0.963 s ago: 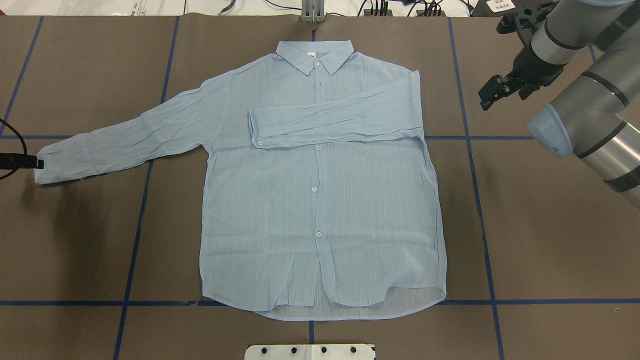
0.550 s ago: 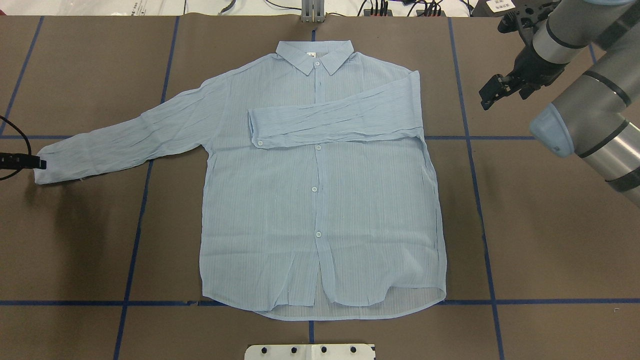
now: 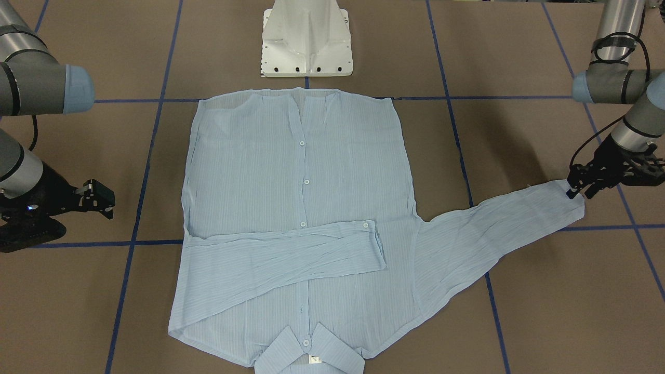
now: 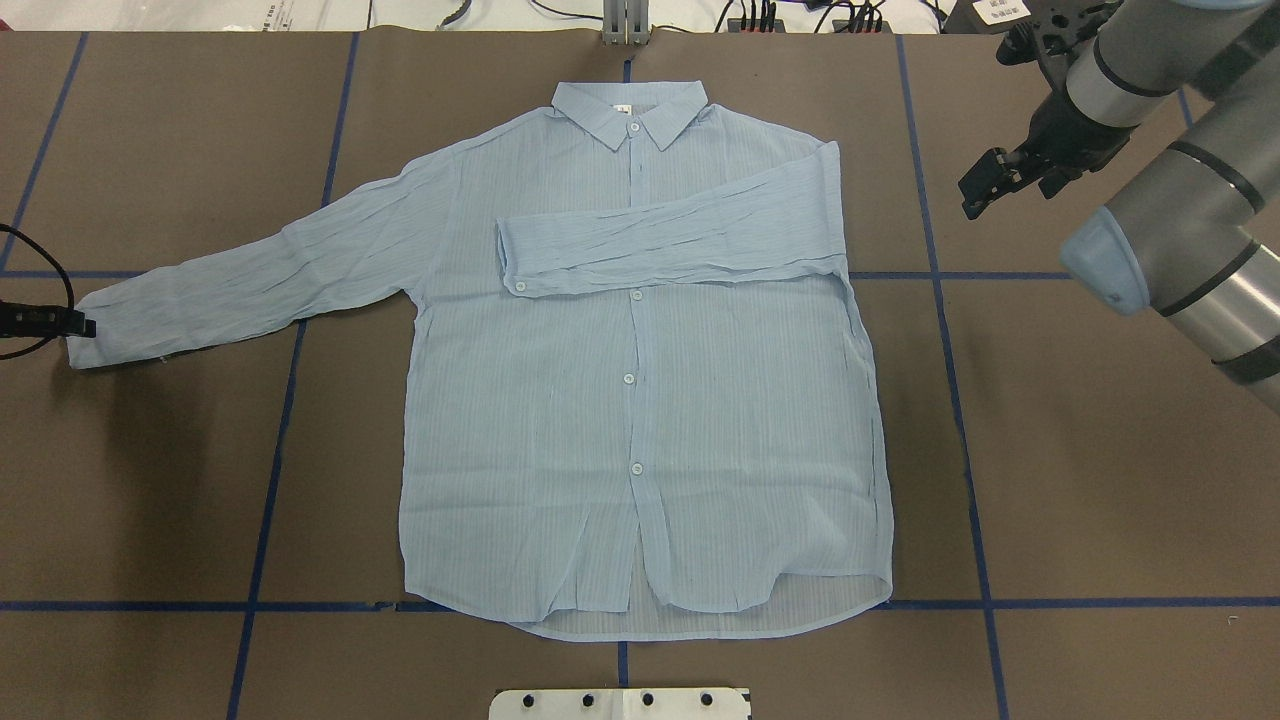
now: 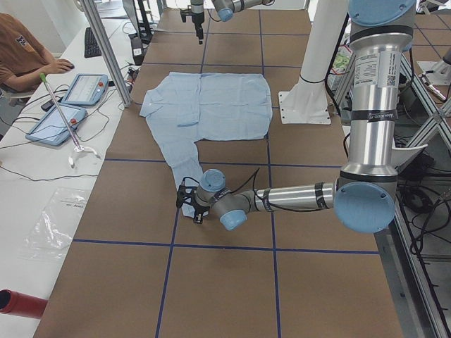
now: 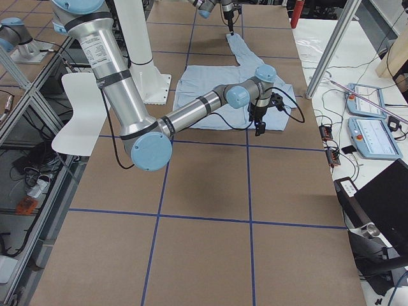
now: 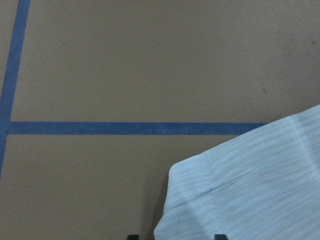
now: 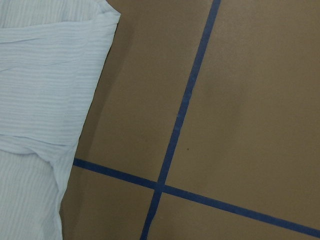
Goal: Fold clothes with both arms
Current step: 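Grasp the cuff of the other sleeve with the left gripper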
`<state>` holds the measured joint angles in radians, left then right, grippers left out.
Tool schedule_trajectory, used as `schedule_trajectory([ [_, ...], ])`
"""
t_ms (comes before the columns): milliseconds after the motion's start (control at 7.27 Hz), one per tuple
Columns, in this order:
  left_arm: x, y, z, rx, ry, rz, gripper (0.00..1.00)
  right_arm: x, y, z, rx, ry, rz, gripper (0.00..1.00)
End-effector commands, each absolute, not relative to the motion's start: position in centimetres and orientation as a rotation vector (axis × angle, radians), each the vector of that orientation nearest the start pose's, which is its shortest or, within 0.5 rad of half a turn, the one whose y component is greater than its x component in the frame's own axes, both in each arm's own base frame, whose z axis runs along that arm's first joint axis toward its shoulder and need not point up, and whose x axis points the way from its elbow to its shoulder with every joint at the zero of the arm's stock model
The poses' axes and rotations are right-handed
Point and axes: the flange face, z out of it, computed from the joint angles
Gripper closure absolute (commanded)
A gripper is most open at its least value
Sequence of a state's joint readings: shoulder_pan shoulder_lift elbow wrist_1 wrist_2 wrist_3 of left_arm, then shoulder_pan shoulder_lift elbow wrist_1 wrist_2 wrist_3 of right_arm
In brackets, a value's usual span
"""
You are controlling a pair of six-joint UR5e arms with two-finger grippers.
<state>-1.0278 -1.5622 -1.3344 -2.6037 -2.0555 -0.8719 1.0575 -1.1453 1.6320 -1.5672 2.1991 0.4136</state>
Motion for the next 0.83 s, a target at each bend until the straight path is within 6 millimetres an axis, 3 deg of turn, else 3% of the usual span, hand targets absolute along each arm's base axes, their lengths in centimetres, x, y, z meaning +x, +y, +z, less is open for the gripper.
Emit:
schedule_trajectory([
  [0, 18.91, -48.15, 67.44, 0.288, 0.849, -0.115, 0.57, -25.22, -60.11, 39.00, 0.150, -0.763, -0.246, 0.00],
  [688, 19.12, -48.50, 66.97, 0.295, 0.854, -0.111, 0.59, -25.17, -59.84, 39.78, 0.140, -0.758, -0.242, 0.00],
])
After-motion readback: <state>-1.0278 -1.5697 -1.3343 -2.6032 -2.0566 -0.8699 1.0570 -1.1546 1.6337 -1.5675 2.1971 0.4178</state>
